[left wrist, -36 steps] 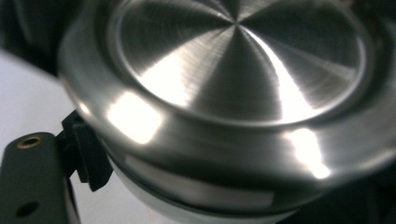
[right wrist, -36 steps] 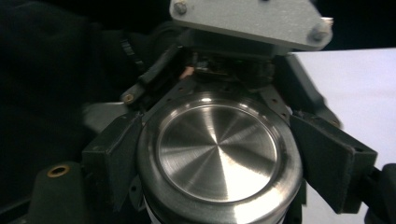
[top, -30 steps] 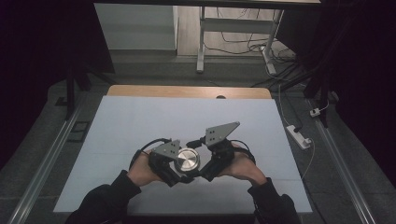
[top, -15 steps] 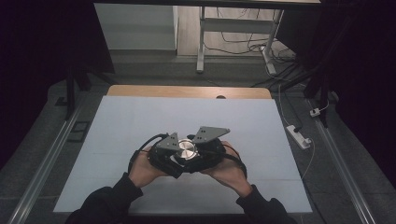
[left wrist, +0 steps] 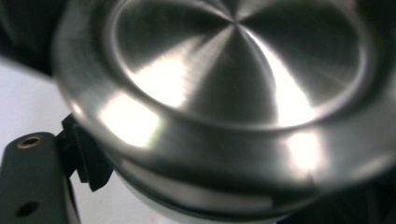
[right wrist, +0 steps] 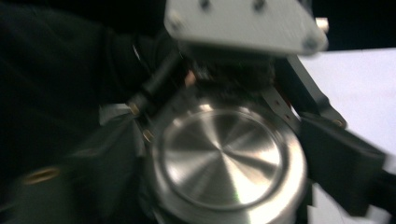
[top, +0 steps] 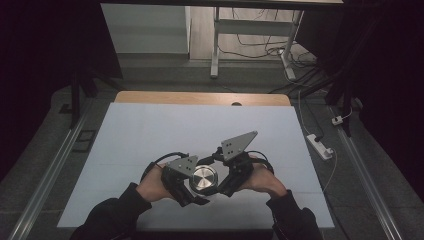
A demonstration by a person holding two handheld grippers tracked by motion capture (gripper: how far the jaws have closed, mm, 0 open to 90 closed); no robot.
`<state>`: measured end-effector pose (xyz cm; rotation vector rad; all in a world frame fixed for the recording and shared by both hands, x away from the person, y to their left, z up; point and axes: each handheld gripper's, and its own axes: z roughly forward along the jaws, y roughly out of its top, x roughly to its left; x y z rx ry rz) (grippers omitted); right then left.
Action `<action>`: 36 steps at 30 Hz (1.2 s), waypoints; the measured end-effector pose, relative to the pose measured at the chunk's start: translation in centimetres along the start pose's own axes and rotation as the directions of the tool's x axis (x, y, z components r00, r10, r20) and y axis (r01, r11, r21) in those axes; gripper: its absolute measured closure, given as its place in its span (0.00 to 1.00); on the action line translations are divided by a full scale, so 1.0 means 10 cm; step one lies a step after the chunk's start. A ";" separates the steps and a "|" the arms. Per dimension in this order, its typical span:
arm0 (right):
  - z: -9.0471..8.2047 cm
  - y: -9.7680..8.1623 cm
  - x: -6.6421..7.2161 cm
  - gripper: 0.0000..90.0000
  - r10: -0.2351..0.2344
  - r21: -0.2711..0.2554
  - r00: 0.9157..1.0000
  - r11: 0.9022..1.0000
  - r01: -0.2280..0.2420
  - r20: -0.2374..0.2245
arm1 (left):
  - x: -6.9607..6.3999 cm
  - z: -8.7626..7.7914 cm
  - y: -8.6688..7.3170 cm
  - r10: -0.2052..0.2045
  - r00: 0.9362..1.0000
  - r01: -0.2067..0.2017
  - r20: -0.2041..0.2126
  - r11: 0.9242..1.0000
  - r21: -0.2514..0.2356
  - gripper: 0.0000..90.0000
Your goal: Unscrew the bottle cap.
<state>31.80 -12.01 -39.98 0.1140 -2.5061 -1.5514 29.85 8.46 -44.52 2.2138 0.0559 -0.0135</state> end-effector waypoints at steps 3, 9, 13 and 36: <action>-0.06 0.08 0.01 0.00 0.054 -0.030 0.994 0.998 -0.051 0.097 | 0.07 -0.06 -0.04 -0.073 0.991 0.075 -0.115 0.997 0.006 0.17; 0.03 0.15 0.04 0.04 0.129 0.013 0.896 0.989 -0.148 0.425 | 0.15 -0.09 -0.09 -0.194 0.949 0.196 -0.247 0.981 -0.019 0.17; 0.20 0.16 0.09 0.14 0.106 0.039 0.843 0.988 -0.149 0.528 | 0.14 -0.09 -0.07 -0.199 0.944 0.202 -0.262 0.979 -0.016 0.17; -0.05 0.15 0.02 0.06 0.153 -0.003 0.928 0.987 -0.162 0.339 | 0.10 -0.10 -0.03 -0.153 0.962 0.159 -0.226 0.987 0.010 0.17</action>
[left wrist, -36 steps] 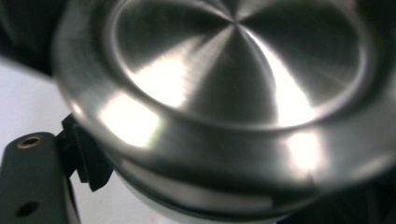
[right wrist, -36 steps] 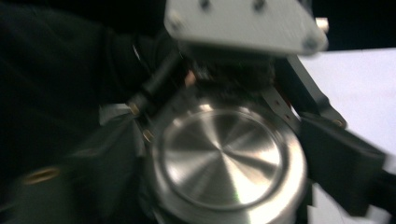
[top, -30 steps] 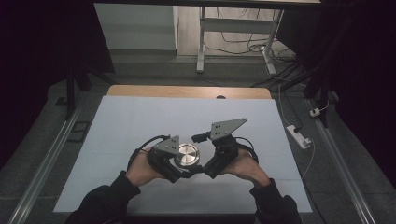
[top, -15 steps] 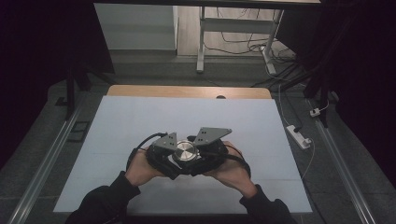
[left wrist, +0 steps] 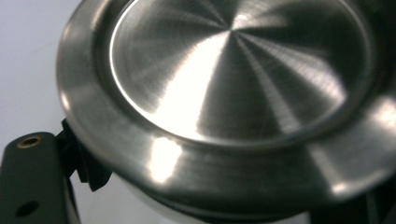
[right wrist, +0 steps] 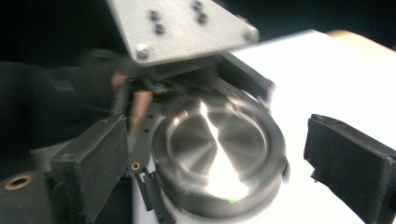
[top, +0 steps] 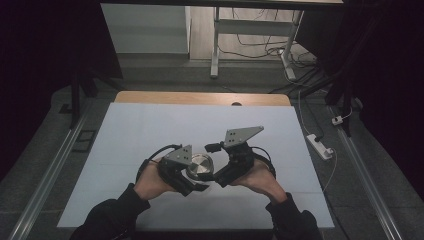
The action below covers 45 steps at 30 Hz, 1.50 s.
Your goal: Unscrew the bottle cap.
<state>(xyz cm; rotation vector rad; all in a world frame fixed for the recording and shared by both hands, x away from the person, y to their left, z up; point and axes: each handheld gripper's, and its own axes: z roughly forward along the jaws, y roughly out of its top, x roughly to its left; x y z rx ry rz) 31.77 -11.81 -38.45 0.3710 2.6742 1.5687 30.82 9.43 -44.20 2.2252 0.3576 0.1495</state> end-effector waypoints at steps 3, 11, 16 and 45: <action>0.10 0.01 0.09 0.06 -0.016 0.058 0.990 0.998 0.008 0.138 | 0.02 0.02 -0.02 -0.041 0.999 0.041 -0.019 0.999 0.002 0.17; 0.26 -0.01 0.18 0.20 -0.047 0.092 0.986 0.995 0.032 0.161 | -0.04 0.02 0.02 0.022 0.999 -0.023 0.028 1.000 0.012 0.17; 0.19 -0.02 0.13 0.22 -0.002 0.049 0.999 0.999 0.000 0.048 | -0.04 0.01 0.01 0.061 0.993 -0.061 0.098 0.998 0.002 0.17; -0.08 -0.01 0.11 0.22 -0.013 -0.064 0.992 0.998 0.021 0.127 | 0.15 0.00 -0.12 -0.033 0.999 0.033 0.020 0.999 -0.014 0.17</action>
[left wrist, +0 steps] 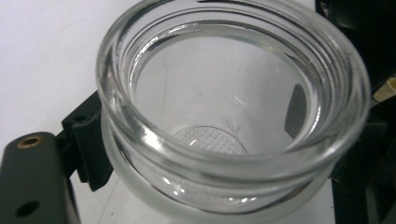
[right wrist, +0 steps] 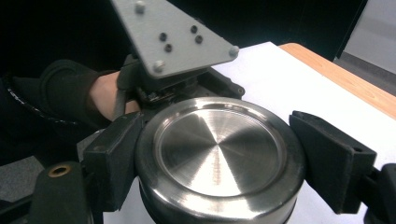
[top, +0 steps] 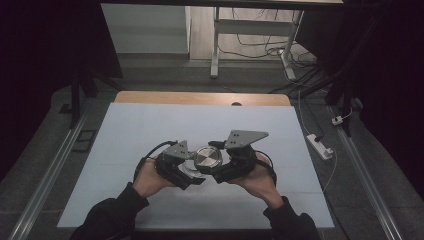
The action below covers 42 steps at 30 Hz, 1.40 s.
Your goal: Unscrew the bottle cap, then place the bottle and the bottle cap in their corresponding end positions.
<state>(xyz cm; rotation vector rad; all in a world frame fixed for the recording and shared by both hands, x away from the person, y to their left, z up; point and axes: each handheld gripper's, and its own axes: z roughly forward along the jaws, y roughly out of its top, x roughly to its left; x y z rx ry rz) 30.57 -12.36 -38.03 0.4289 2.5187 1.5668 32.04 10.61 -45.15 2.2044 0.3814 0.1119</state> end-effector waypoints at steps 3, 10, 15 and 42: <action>-0.03 -0.04 0.02 0.22 -0.002 -0.005 1.000 1.000 0.002 0.000 | 0.03 -0.01 -0.01 -0.012 1.000 0.012 -0.012 1.000 -0.008 0.17; -0.11 -0.11 0.07 0.22 0.001 -0.011 1.000 1.000 -0.001 -0.009 | 0.08 -0.01 -0.03 -0.029 0.999 0.029 -0.041 1.000 -0.009 0.17; -0.10 -0.15 0.12 0.22 -0.002 -0.005 1.000 1.000 0.002 -0.020 | 0.12 -0.03 -0.03 -0.031 0.998 0.031 -0.062 0.999 -0.009 0.17; 0.08 -0.50 0.27 0.22 0.006 0.038 0.999 0.999 -0.005 -0.041 | 0.32 0.01 0.10 -0.027 0.993 0.023 -0.112 0.999 -0.036 0.17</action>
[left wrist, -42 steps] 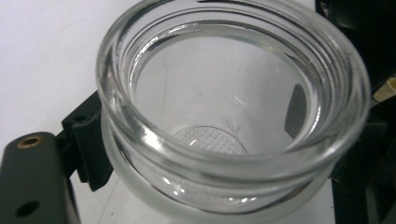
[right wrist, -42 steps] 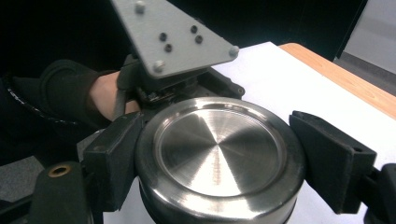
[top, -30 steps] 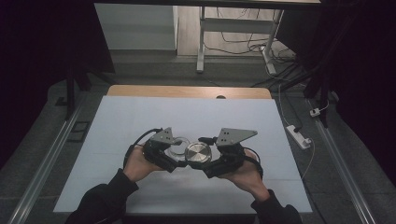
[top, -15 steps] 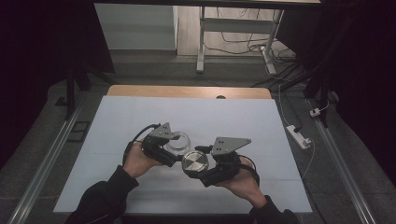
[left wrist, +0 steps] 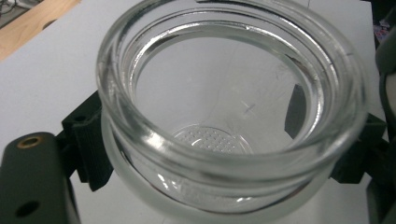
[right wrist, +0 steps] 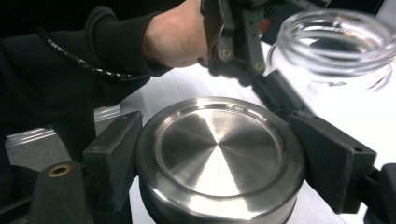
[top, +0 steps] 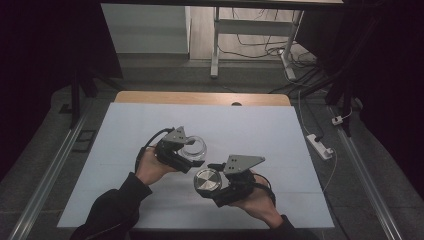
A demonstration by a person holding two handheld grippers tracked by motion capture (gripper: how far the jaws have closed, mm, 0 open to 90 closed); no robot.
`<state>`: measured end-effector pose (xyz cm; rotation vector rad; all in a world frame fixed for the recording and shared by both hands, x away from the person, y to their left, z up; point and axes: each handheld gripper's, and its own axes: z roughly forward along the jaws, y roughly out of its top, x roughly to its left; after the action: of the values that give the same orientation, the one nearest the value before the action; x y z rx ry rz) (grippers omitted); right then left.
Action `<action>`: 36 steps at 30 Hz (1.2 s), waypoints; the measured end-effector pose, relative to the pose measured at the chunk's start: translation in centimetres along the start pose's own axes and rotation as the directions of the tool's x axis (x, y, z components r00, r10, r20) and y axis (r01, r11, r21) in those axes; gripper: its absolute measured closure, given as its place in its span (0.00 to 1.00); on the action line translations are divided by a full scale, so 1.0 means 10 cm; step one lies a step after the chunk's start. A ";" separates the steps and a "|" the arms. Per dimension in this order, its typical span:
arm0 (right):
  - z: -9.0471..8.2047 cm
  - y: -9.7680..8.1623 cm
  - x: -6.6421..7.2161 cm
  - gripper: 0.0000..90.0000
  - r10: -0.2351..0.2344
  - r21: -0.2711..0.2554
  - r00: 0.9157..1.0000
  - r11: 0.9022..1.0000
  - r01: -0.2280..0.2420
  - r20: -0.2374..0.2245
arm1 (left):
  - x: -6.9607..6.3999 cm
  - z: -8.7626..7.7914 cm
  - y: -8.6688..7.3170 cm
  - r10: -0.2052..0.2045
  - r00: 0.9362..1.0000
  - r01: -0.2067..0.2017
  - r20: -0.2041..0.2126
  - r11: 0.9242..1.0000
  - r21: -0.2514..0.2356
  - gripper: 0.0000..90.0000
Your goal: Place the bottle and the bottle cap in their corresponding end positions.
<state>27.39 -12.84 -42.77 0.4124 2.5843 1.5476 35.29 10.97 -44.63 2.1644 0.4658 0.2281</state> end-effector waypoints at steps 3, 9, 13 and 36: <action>0.01 -0.04 0.00 0.22 0.002 -0.002 1.000 1.000 -0.002 -0.003 | 0.02 0.02 0.02 0.005 1.000 -0.005 -0.002 1.000 -0.001 0.17; 0.06 -0.11 0.01 0.22 -0.002 0.009 1.000 1.000 0.002 -0.004 | 0.07 0.08 0.05 0.004 1.000 -0.004 -0.011 1.000 0.000 0.17; 0.12 -0.15 0.04 0.22 -0.008 0.020 1.000 1.000 0.008 -0.002 | 0.13 0.11 0.07 0.001 1.000 -0.001 -0.020 1.000 -0.002 0.17; 0.44 -0.49 -0.08 0.22 0.013 0.087 1.000 0.996 -0.015 0.023 | 0.42 0.39 0.08 -0.032 0.996 0.031 -0.084 0.999 -0.012 0.17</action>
<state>28.28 -11.52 -49.18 0.4533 2.6443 1.4304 40.63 9.41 -46.27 2.1414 0.5449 0.3045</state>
